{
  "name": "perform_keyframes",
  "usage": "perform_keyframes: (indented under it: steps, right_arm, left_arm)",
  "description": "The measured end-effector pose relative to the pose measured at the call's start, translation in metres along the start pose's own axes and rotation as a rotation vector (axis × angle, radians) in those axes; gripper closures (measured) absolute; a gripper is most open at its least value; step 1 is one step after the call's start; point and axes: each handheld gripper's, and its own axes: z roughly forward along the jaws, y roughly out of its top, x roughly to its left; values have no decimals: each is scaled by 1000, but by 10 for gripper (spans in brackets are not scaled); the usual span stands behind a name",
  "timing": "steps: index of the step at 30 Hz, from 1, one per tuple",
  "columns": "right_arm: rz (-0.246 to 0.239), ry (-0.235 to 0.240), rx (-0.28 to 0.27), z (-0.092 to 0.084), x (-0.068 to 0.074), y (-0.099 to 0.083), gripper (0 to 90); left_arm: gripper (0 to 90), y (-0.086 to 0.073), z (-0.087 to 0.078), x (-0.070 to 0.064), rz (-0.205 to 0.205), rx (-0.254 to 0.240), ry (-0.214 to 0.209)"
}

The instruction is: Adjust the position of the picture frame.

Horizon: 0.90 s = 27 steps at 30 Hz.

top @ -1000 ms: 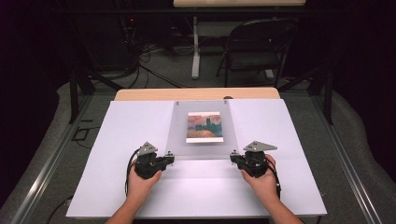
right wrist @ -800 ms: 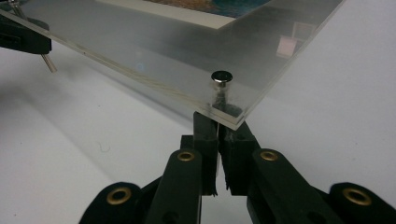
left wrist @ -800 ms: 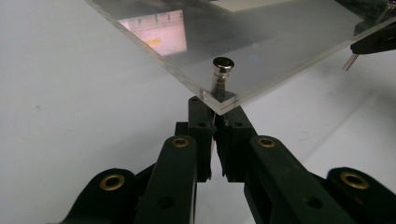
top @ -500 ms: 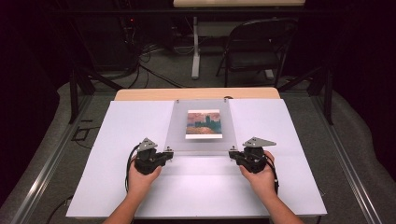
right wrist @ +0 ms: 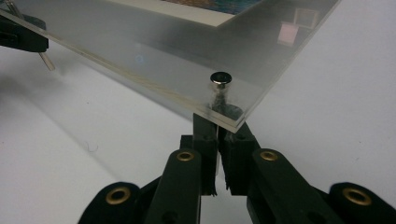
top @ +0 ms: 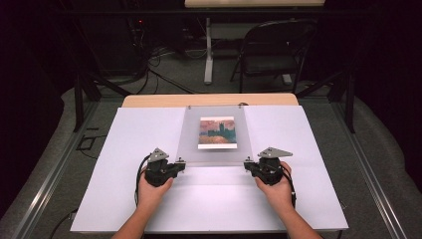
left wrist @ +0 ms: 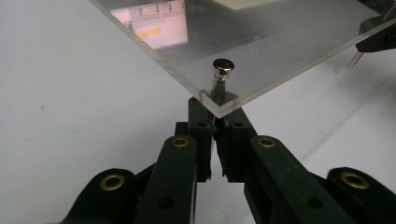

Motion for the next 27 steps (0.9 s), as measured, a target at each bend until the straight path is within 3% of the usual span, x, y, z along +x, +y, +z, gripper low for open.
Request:
perform_keyframes:
  steps: [9,27]
  right_arm:
    - [-4,-7,15,6,1,-3,856]
    - [0,-15,17,9,-3,-8,855]
  left_arm:
    - [848,-3,5,3,-12,7,12]
    - [847,-6,9,2,1,11,10]
